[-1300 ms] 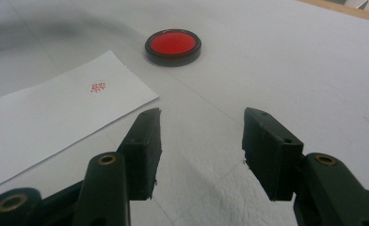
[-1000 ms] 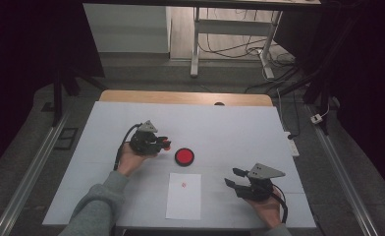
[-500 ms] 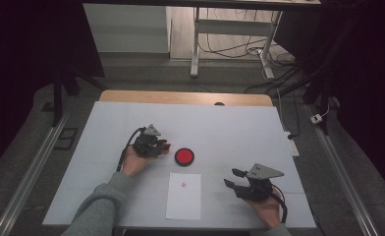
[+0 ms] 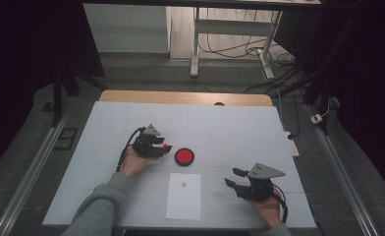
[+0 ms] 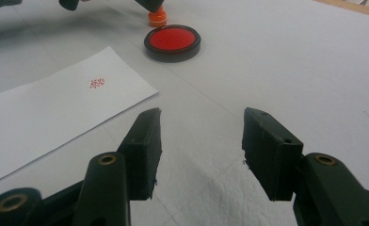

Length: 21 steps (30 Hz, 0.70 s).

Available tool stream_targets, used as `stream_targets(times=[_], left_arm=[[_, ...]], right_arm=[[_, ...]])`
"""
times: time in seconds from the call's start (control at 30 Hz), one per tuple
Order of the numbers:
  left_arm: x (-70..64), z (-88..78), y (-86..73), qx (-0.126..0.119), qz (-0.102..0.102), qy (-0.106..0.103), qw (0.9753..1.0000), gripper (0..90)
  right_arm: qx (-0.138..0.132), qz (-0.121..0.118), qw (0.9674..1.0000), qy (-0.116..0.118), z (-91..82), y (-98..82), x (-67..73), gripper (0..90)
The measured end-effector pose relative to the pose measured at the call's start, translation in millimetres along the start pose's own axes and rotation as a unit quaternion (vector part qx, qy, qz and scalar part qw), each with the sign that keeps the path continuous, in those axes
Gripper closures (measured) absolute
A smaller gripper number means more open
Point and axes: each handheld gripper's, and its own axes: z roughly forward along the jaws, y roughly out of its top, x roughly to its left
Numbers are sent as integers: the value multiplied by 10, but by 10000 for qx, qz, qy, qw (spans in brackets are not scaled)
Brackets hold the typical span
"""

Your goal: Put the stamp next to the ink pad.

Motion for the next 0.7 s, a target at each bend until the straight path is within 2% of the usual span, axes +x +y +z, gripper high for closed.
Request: stream_targets(times=[0.23, 0.37, 0.5, 0.57, 0.7], left_arm=[[-54, -214, -5, -245, -76, 19, 9997, 319], [-138, -426, -110, -321, 16, -4, 9995, 315], [-232, -635, -250, -379, 130, -57, 9992, 314], [-275, -715, -327, -380, 123, -134, 9991, 314], [-354, -869, -488, -401, 106, -152, 9990, 314]], right_arm=[[-38, 25, 10000, -44, -27, 6, -34, 469], [-30, 58, 9999, -112, -53, -8, -81, 468], [-6, 83, 9999, -62, -76, -22, -143, 464], [14, 86, 10000, -39, -79, -27, -167, 461], [103, 18, 9999, -89, -70, -39, -192, 431]])
